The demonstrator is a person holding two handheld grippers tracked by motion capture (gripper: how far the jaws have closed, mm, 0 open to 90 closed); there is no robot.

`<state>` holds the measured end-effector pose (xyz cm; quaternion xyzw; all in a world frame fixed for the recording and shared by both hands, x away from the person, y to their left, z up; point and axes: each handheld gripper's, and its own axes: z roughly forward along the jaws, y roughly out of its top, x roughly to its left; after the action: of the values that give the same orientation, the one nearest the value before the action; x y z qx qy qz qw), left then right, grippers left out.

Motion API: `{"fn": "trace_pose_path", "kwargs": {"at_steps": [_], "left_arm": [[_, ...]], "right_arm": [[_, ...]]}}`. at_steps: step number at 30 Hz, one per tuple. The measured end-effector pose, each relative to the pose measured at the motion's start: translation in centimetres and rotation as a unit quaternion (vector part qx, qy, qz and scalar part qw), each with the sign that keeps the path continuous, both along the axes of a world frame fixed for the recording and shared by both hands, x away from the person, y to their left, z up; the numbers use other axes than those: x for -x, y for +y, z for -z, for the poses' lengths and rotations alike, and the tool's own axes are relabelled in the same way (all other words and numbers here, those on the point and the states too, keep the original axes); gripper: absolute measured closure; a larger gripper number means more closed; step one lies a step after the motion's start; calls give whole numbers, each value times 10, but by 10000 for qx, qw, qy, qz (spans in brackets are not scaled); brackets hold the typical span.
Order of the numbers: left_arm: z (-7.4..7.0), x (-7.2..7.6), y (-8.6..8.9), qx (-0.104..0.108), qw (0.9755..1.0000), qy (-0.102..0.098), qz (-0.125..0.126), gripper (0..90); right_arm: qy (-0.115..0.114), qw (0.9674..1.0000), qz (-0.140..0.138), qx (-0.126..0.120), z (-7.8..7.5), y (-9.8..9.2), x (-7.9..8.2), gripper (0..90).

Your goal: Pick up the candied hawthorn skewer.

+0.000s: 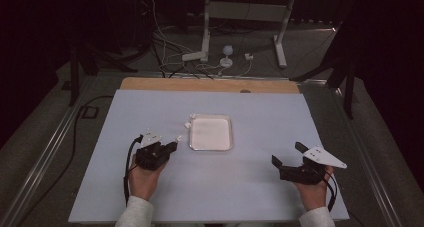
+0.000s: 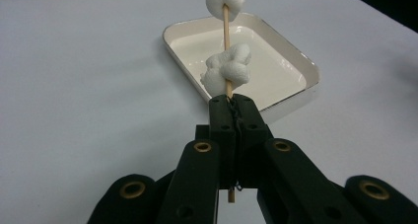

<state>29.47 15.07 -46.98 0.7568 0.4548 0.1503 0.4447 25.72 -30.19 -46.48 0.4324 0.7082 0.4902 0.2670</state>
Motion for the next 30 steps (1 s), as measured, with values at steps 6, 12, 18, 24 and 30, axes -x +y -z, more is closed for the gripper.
{"fn": "trace_pose_path", "kwargs": {"at_steps": [6,12,18,24,30], "left_arm": [[-4,3,2,-18,9999,-109,49,896],[-2,3,1,-39,9999,-103,82,896],[-3,5,-1,-14,9998,-166,88,897],[-1,5,-5,-10,9998,-149,156,897],[-2,6,-6,21,9997,-168,185,897]], "right_arm": [[101,9998,-102,-162,-9,8,-10,0],[202,9993,-233,-209,-25,24,-29,0],[255,9988,-291,-305,-39,36,-44,0],[269,9983,-421,-294,-53,54,-61,0],[362,9971,-595,-296,-59,71,-74,0]]}}
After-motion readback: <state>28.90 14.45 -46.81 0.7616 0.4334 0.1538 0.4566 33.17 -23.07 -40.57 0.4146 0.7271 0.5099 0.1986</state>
